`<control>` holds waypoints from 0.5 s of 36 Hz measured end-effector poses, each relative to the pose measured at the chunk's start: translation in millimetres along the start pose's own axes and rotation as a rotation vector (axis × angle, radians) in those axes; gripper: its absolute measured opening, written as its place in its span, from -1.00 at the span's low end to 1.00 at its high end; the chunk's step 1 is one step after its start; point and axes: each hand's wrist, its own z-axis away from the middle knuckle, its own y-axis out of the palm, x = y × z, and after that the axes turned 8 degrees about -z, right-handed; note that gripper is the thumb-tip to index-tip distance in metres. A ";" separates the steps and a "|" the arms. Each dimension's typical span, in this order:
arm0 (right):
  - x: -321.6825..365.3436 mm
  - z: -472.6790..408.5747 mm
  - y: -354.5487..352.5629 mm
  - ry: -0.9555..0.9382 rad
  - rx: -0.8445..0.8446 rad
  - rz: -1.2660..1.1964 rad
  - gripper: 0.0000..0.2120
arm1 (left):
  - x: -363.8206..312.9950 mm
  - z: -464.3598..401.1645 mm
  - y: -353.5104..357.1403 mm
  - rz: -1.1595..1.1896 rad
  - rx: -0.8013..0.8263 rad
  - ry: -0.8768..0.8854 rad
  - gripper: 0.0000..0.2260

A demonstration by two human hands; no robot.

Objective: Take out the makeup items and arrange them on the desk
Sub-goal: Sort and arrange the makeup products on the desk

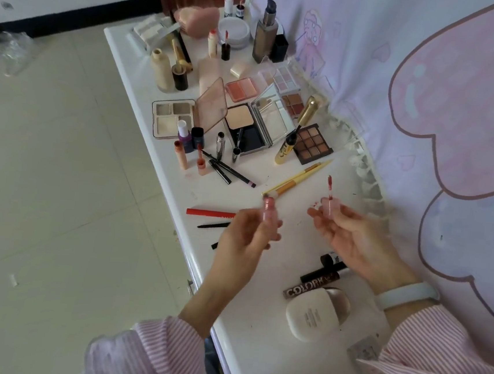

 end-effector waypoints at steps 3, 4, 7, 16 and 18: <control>1.5 -8.6 -2.5 -0.046 -0.060 0.050 -0.91 | 1.2 -10.9 20.4 -0.088 -0.075 0.025 -0.86; 2.3 -11.6 -4.0 -0.085 -0.078 0.093 -0.94 | 0.5 -14.1 25.9 -0.078 -0.093 0.014 -0.84; 3.5 -16.6 -4.7 -0.227 -0.134 0.392 -0.88 | -2.8 -24.2 38.8 -0.063 -0.131 0.005 -0.85; 4.1 -43.7 -14.3 -0.572 -0.239 1.055 -0.80 | 5.5 -57.5 59.8 -0.584 -0.357 0.210 -0.78; 2.0 -50.3 -17.3 -0.596 -0.247 1.082 -0.79 | 9.8 -64.7 63.4 -0.752 -0.400 0.238 -0.79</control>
